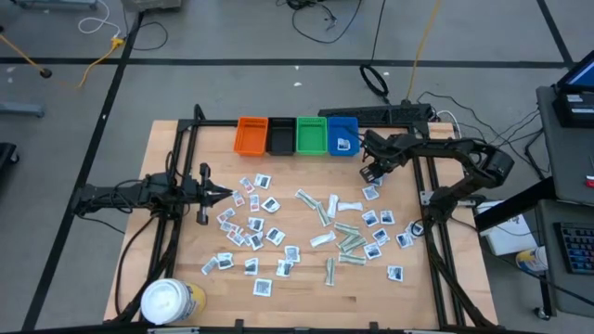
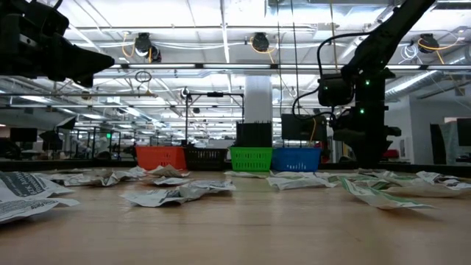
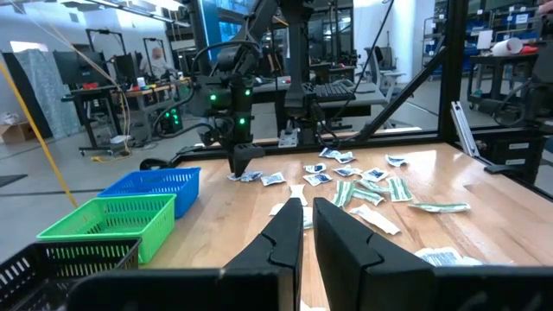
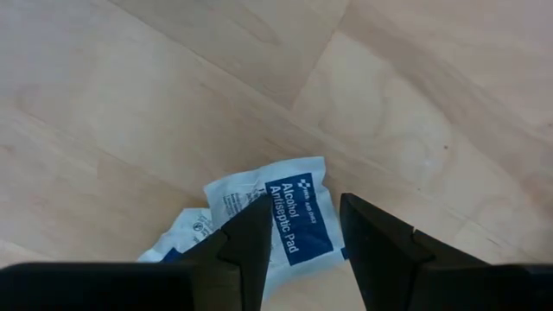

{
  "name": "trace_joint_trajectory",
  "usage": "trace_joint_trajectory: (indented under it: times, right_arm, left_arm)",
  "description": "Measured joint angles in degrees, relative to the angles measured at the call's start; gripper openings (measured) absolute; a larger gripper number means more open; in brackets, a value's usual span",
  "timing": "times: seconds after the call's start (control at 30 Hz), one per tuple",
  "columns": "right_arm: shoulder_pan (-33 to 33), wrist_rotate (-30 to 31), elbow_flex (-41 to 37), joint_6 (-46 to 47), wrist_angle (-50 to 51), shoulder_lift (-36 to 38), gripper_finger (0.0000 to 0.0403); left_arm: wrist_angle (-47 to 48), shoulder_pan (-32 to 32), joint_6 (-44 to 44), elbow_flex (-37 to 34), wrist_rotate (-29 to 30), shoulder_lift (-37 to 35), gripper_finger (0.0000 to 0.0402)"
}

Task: Pick & Place First Aid Supplies
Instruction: Put the blue packet into the blue bin

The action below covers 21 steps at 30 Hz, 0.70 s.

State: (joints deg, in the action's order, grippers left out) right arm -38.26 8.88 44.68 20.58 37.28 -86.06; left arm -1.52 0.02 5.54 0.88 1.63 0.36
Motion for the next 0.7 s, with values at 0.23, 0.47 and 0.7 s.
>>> trace_joint_trajectory:
  times: [0.23, 0.47, 0.7]
  right_arm:
    - [-0.07, -1.35, -0.03, -0.04, 0.02, 0.0, 0.0086]
    - [-0.04, -1.53, -0.05, -0.27, -0.91, -0.04, 0.0007]
    - [-0.39, -1.61, 2.51, -0.68, 1.54, 0.33, 0.0003]
  left_arm:
    - [0.0, -0.01, 0.0, 0.01, 0.0, 0.0, 0.0037]
    - [0.0, 0.01, -0.02, 0.01, -0.02, 0.0, 0.0037]
    - [-0.02, -0.01, 0.0, 0.01, 0.0, 0.0, 0.0037]
